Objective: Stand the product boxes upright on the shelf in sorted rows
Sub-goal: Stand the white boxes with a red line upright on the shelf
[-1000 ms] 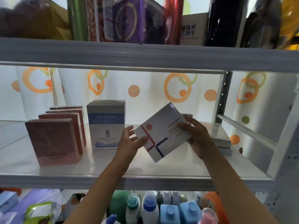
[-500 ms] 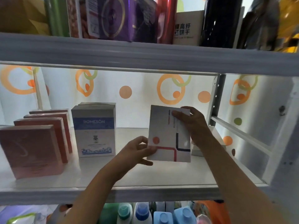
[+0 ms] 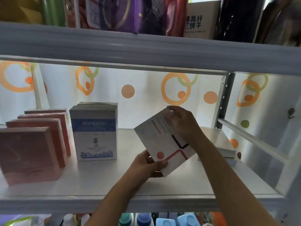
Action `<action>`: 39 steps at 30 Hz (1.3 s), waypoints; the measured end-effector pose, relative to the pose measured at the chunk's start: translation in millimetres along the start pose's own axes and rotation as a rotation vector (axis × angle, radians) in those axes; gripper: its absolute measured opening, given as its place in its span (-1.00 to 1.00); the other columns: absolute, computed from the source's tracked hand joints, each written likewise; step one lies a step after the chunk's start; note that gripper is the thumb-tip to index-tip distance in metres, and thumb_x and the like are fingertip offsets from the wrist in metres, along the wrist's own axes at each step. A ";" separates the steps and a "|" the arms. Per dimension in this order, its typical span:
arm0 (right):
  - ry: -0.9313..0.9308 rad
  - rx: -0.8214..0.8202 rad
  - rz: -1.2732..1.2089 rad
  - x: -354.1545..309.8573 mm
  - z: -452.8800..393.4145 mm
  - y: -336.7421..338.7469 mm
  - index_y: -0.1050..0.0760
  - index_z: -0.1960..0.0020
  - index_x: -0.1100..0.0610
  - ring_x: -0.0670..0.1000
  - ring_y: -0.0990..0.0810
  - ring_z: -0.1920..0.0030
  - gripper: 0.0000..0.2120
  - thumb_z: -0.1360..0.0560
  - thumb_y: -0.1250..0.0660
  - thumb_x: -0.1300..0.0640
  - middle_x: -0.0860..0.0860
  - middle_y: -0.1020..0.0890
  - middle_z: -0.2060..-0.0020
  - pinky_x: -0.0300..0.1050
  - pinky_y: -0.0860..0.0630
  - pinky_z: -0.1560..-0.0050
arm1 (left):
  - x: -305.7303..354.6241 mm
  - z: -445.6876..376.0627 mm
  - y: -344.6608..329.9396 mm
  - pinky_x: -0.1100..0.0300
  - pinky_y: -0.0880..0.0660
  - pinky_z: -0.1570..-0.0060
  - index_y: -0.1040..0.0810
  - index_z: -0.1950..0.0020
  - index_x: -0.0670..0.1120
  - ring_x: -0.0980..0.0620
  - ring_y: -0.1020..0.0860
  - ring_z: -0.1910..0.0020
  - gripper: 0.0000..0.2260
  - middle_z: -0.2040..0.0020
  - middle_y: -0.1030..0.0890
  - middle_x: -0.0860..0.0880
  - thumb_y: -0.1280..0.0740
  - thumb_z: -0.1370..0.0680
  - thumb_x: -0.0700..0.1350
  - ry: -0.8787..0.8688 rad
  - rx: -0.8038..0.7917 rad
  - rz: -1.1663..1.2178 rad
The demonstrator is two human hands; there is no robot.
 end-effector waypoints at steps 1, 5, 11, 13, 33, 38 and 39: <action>0.014 0.027 0.027 0.8 1.4 -2.9 -0.53 -0.23 -0.10 -0.14 -0.60 -0.06 -0.75 -0.63 -0.19 -0.11 -0.19 -0.64 -0.07 -0.29 -0.49 0.05 | 0.8 -1.5 0.1 0.17 -0.62 0.13 -0.48 -0.16 0.04 -0.03 -0.67 0.06 -0.69 -0.04 -0.66 -0.03 -0.46 -0.47 -0.14 -0.038 0.034 -0.021; 0.110 0.085 0.050 -6.4 11.2 -16.5 -0.52 -0.28 -0.10 -0.18 -0.47 -0.09 -0.68 -0.64 -0.11 -0.15 -0.22 -0.55 -0.11 -0.18 -0.38 -0.16 | -1.5 -4.3 -0.2 0.26 -0.52 -0.03 -0.42 -0.12 0.12 0.13 -0.55 -0.05 -0.81 -0.15 -0.55 0.15 -0.36 -0.55 -0.01 -0.224 0.243 -0.260; -0.200 0.047 -0.789 11.7 27.9 -9.4 -0.52 -0.27 0.10 0.03 -0.66 -0.07 -0.43 -0.50 -0.18 -0.30 0.06 -0.67 -0.05 -0.07 -0.60 0.05 | -9.3 -5.0 4.7 0.11 -0.35 -0.35 -0.31 -0.41 0.15 0.07 -0.41 -0.35 -0.52 -0.39 -0.44 0.05 -0.31 -0.58 -0.22 -0.533 0.315 -0.679; -0.246 0.054 -0.927 23.0 39.7 -5.3 -0.52 -0.19 0.19 0.08 -0.66 0.04 -0.52 -0.54 -0.22 -0.20 0.12 -0.65 0.07 -0.04 -0.60 0.06 | -17.1 -7.2 4.9 0.05 -0.34 -0.34 -0.31 -0.45 0.14 -0.03 -0.35 -0.42 -0.43 -0.46 -0.37 -0.03 -0.37 -0.53 -0.27 -0.665 0.318 -0.855; -0.165 -0.009 -0.485 53.2 78.1 -23.0 -0.46 -0.36 -0.02 0.00 -0.58 -0.22 -0.50 -0.47 -0.41 -0.14 -0.04 -0.60 -0.22 0.01 -0.51 -0.27 | 22.9 5.5 1.3 0.14 -0.46 -0.25 -0.33 -0.30 0.37 0.19 -0.47 -0.29 -0.26 -0.33 -0.45 0.27 -0.39 -0.16 0.49 -0.263 -0.248 -0.226; -0.251 0.085 -0.415 57.7 76.0 -24.5 -0.32 -0.42 -0.02 -0.05 -0.57 -0.17 -0.20 -0.27 -0.49 -0.22 -0.07 -0.56 -0.23 -0.27 -0.53 0.04 | 20.0 3.0 10.8 0.05 -0.54 -0.16 -0.48 -0.31 0.16 0.06 -0.56 -0.19 -0.49 -0.18 -0.60 0.14 -0.48 -0.38 0.05 -0.243 -0.182 -0.117; -0.248 0.083 -0.406 61.4 74.6 -21.4 -0.34 -0.41 -0.02 -0.04 -0.57 -0.17 -0.24 -0.29 -0.50 -0.18 -0.08 -0.58 -0.21 -0.27 -0.54 0.05 | 19.9 2.4 12.7 0.05 -0.54 -0.14 -0.50 -0.31 0.13 0.05 -0.57 -0.18 -0.53 -0.17 -0.61 0.11 -0.46 -0.40 0.01 -0.236 -0.205 -0.097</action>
Point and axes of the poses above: each hand's wrist, its own z-axis away from the middle knuckle, its own y-axis out of the back of the hand, x = y × z, the point moved 1 cm from there along -z, towards the middle knuckle
